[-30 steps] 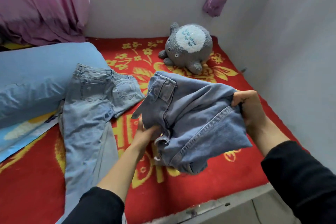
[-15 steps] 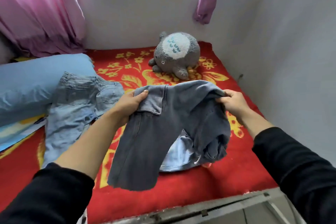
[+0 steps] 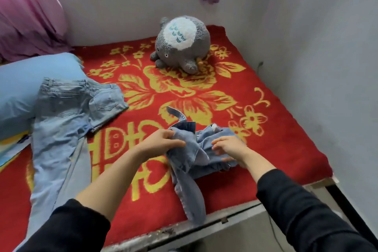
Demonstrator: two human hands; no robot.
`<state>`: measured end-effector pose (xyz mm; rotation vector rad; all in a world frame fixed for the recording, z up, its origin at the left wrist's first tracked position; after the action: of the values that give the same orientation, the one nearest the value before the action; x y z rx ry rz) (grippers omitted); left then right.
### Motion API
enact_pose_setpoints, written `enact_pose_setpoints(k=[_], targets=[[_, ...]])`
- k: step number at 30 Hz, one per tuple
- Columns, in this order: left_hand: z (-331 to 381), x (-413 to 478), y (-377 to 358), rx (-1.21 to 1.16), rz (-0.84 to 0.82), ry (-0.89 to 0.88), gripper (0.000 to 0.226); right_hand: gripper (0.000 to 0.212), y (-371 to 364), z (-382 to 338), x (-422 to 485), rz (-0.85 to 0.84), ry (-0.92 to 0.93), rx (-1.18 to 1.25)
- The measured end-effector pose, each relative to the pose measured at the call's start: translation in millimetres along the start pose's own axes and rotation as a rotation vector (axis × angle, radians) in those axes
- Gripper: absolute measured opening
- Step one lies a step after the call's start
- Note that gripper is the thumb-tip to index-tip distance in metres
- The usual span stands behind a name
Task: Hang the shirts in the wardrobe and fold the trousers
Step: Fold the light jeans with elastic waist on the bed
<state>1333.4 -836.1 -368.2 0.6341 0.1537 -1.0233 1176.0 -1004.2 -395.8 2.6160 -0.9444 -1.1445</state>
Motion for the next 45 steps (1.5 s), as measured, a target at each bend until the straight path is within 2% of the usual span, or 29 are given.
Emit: enact_pose_setpoints(k=[4, 6, 10, 11, 14, 16, 18, 22, 23, 24, 27, 29, 32, 35, 37, 39, 43, 45], targets=[[-31, -6, -10, -0.129, -0.133, 0.012, 0.027, 0.018, -19, 13, 26, 0.025, -0.106, 0.063], [-46, -9, -17, -0.151, -0.238, 0.034, 0.020, 0.023, -37, 16, 37, -0.024, -0.192, 0.113], [-76, -10, -28, -0.130, -0.446, 0.100, 0.021, 0.056, -84, 24, 50, -0.130, -0.303, 0.136], [-82, -9, -29, -0.121, -0.499, 0.116, 0.023, 0.051, -95, 29, 53, -0.150, -0.335, 0.103], [-100, -4, -32, -0.104, -0.691, 0.169, 0.027, 0.010, -116, 36, 55, -0.213, -0.433, 0.126], [-116, 1, -29, -0.114, -0.774, 0.240, 0.021, 0.011, -117, 33, 60, -0.175, -0.435, 0.140], [-138, 12, -26, -0.090, -0.708, 0.320, 0.010, 0.017, -111, 29, 65, -0.084, -0.400, 0.139], [-179, 51, -23, 0.016, -0.115, 0.403, 0.003, 0.026, -98, 42, 71, 0.003, -0.389, 0.059], [-186, 61, -24, 0.007, -0.016, 0.428, 0.002, 0.028, -96, 50, 72, 0.013, -0.398, 0.027], [-196, 72, -29, -0.003, 0.042, 0.457, 0.009, 0.028, -94, 56, 73, 0.016, -0.407, -0.010], [-252, 117, -58, -0.078, 0.095, 0.554, 0.068, 0.023, -91, 71, 83, 0.021, -0.370, -0.117], [-271, 135, -74, -0.125, 0.167, 0.619, 0.080, 0.023, -91, 74, 92, 0.063, -0.301, -0.131], [-254, 146, -80, -0.155, 0.296, 0.640, 0.063, 0.027, -97, 75, 109, 0.096, -0.251, -0.128], [-266, 161, -82, -0.407, 0.306, 0.752, 0.030, 0.023, -111, 83, 124, 0.076, -0.208, -0.176], [-260, 164, -80, -0.429, 0.236, 0.654, 0.010, 0.018, -118, 86, 131, 0.102, -0.164, -0.241], [-243, 159, -78, -0.376, 0.129, 0.401, 0.005, 0.019, -123, 85, 138, 0.166, -0.152, -0.196], [-199, 130, -77, -0.096, -0.062, -0.094, 0.014, 0.066, -130, 68, 152, 0.140, -0.261, 0.135], [-181, 115, -80, -0.101, -0.211, -0.272, 0.014, 0.073, -131, 57, 156, 0.143, -0.289, 0.189]])
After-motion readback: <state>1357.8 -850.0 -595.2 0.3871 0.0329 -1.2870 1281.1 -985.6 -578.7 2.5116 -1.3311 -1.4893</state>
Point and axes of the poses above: each hand's wrist, its own x-axis towards the middle knuckle, its own y-axis out of the back of the hand, z = x × y, the point moved 3 cm from there along x, towards the middle knuckle, and after that the axes turned 6 degrees about z, right-handed, at the moved point
